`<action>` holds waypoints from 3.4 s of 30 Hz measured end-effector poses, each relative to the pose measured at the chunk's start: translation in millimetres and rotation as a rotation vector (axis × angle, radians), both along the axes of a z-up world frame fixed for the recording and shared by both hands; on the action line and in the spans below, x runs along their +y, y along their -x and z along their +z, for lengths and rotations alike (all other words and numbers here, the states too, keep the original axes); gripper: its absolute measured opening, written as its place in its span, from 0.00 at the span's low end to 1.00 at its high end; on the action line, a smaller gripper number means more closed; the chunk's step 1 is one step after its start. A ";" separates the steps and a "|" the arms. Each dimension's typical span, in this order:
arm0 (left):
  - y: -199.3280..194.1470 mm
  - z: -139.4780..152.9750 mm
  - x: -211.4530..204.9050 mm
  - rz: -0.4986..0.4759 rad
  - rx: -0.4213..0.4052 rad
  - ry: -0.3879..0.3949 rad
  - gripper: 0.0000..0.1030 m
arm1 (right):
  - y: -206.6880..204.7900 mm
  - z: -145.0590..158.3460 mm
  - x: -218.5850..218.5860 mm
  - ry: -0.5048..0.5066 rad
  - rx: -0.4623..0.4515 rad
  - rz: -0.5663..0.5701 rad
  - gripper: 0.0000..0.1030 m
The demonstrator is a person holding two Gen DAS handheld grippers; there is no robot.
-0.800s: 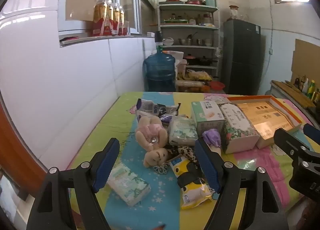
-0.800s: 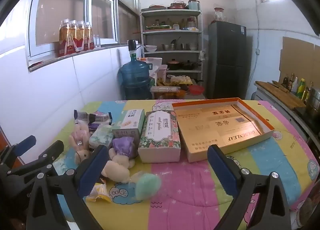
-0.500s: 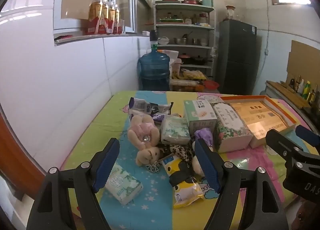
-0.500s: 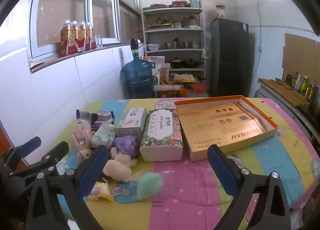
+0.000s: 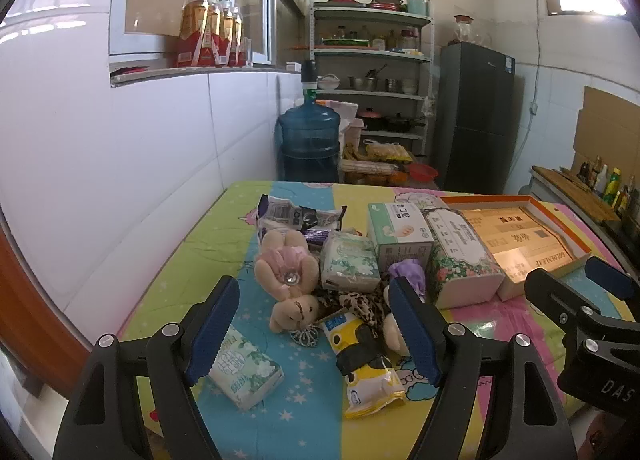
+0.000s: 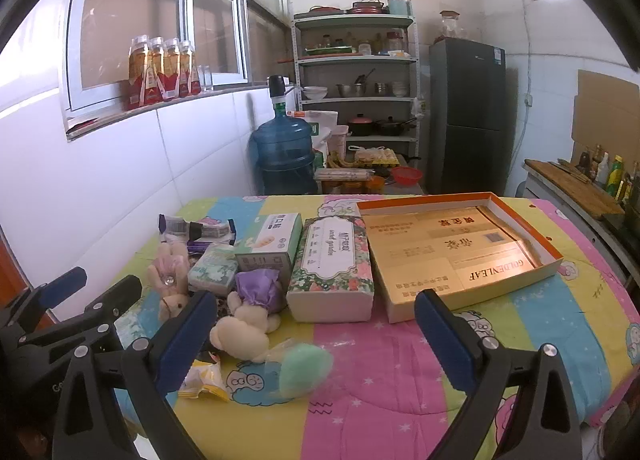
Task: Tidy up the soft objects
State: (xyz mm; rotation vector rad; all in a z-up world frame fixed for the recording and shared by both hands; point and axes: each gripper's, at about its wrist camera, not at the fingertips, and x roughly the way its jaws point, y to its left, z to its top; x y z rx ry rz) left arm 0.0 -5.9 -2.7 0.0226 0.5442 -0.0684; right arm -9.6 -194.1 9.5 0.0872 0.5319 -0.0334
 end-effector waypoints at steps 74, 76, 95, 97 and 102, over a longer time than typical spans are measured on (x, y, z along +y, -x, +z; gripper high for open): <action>-4.6 -10.8 4.3 0.006 0.011 0.006 0.77 | -3.0 -8.4 6.5 -0.038 0.007 0.066 0.97; -3.5 -13.3 10.7 0.016 0.006 0.011 0.77 | -3.2 -8.9 6.3 -0.036 0.005 0.065 0.97; -8.1 -76.1 72.7 0.163 0.089 0.131 0.77 | -6.3 -61.1 -5.7 -0.046 0.037 0.097 0.97; -12.9 -82.2 73.2 0.174 0.110 0.137 0.77 | -6.4 -62.6 -8.8 -0.047 0.034 0.093 0.97; -21.9 -96.9 77.4 0.215 0.135 0.140 0.77 | -10.8 -68.1 -14.9 -0.058 0.046 0.089 0.97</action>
